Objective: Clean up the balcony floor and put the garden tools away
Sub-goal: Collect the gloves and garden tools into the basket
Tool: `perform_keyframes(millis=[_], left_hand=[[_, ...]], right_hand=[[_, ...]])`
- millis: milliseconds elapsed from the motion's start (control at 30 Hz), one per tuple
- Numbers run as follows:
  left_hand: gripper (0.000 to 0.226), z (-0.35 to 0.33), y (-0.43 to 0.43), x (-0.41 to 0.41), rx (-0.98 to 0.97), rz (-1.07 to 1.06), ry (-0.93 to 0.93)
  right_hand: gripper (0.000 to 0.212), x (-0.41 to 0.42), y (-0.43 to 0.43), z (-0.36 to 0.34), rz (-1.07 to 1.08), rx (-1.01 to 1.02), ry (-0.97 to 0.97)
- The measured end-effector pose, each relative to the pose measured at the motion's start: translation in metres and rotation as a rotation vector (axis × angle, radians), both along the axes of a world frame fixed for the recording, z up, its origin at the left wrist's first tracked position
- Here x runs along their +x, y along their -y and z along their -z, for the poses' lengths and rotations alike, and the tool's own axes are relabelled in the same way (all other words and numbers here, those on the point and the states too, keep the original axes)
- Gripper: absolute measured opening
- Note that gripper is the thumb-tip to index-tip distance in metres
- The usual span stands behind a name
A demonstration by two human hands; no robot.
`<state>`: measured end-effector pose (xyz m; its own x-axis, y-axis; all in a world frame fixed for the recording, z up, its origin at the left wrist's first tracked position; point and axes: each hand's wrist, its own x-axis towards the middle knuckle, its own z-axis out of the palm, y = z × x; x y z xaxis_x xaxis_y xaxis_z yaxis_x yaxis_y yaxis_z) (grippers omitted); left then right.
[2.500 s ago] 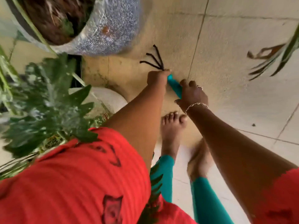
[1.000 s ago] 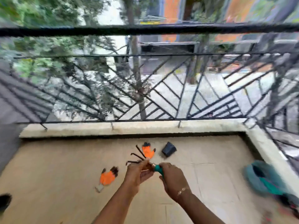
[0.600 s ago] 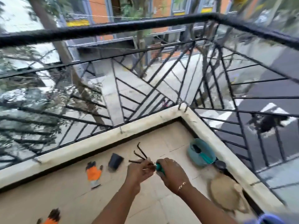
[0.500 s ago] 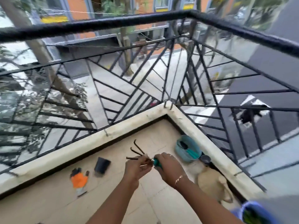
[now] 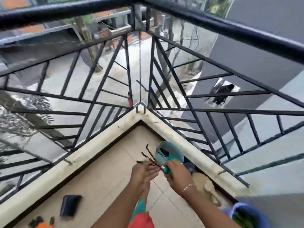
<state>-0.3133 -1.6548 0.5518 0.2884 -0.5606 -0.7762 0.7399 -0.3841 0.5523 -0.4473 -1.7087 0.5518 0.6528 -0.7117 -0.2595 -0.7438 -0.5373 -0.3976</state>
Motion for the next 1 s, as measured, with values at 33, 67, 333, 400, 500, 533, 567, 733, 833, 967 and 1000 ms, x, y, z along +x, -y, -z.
perform_keyframes(millis=[33, 67, 333, 400, 500, 533, 567, 733, 833, 967, 1000], left_hand=[[0.029, 0.003, 0.017, 0.006, 0.006, 0.024, -0.013], [0.029, 0.007, 0.034, 0.013, 0.013, 0.047, -0.022], [0.026, 0.066, 0.154, 0.048, 0.147, 0.119, -0.082], [0.025, 0.094, 0.177, 0.043, 0.194, 0.108, -0.107], [0.024, 0.15, 0.207, 0.032, 0.257, 0.096, -0.141], [0.024, 0.17, 0.217, 0.028, 0.282, 0.084, -0.152], [0.024, 0.191, 0.226, 0.023, 0.306, 0.074, -0.163], [0.024, 0.303, 0.265, 0.004, 0.388, 0.076, -0.198], [0.033, 0.375, 0.282, -0.006, 0.42, 0.11, -0.214], [0.035, 0.459, 0.294, -0.012, 0.461, 0.076, -0.255], [0.035, 0.475, 0.296, -0.014, 0.466, 0.058, -0.263]], right_hand=[[0.035, 0.006, 0.016, 0.004, 0.012, 0.011, -0.005], [0.038, 0.012, 0.033, 0.01, 0.027, 0.019, 0.0], [0.032, 0.034, 0.142, 0.066, 0.131, 0.176, -0.076], [0.03, 0.03, 0.162, 0.088, 0.178, 0.222, -0.099], [0.035, 0.022, 0.189, 0.135, 0.228, 0.294, -0.142], [0.035, 0.019, 0.199, 0.154, 0.229, 0.315, -0.159], [0.035, 0.017, 0.208, 0.175, 0.228, 0.333, -0.17], [0.028, 0.009, 0.237, 0.298, 0.259, 0.38, -0.235], [0.023, 0.005, 0.248, 0.37, 0.276, 0.378, -0.318], [0.031, 0.007, 0.26, 0.451, 0.179, 0.343, -0.454], [0.032, 0.008, 0.262, 0.468, 0.158, 0.342, -0.481]])
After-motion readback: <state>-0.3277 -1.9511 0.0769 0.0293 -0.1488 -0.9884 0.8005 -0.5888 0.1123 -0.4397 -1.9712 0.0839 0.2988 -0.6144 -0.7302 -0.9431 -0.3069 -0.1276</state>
